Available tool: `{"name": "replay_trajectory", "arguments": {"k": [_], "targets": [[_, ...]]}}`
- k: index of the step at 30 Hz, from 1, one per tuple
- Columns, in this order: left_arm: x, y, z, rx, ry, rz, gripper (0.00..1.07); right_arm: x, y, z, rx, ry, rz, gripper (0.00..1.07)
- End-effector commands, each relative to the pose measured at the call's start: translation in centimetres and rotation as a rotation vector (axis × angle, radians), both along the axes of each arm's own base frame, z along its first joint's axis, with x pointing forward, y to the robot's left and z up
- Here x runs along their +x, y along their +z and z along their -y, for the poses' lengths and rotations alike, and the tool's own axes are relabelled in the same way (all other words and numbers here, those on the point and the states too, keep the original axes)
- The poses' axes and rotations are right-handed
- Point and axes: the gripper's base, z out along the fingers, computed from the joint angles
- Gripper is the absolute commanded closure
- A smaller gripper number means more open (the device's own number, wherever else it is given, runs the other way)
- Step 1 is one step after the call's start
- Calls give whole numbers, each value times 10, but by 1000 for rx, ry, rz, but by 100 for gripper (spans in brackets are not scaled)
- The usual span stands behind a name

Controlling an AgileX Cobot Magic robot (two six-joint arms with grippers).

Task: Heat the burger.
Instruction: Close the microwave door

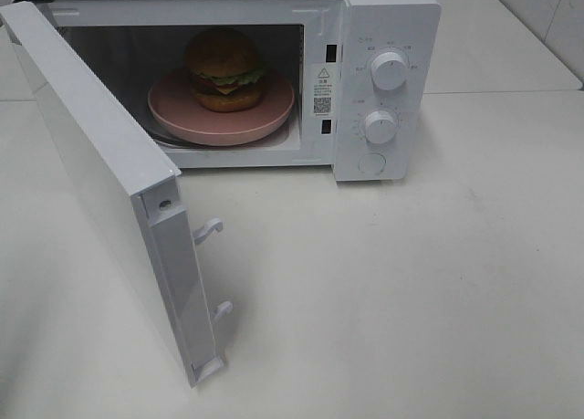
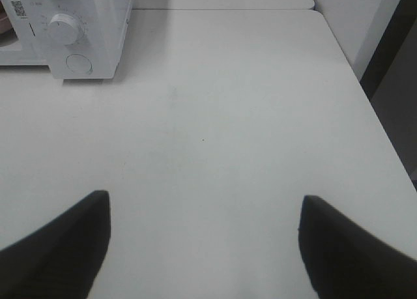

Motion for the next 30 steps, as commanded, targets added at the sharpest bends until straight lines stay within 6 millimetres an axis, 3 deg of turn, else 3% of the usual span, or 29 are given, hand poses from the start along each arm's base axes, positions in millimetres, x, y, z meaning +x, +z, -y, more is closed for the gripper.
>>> {"name": "replay_trajectory", "arguments": {"k": [1, 10, 17, 30], "targets": [[20, -3, 0, 0, 3, 21, 107, -3, 0, 0, -8, -1, 32, 31], [55, -17, -2, -1, 23, 142, 107, -3, 0, 0, -8, -1, 32, 31], [76, -45, -4, 5, 45, 272, 107, -3, 0, 0, -8, -1, 32, 31], [115, -87, 3, 43, -39, 209, 107, -3, 0, 0, -8, -1, 32, 32]]}}
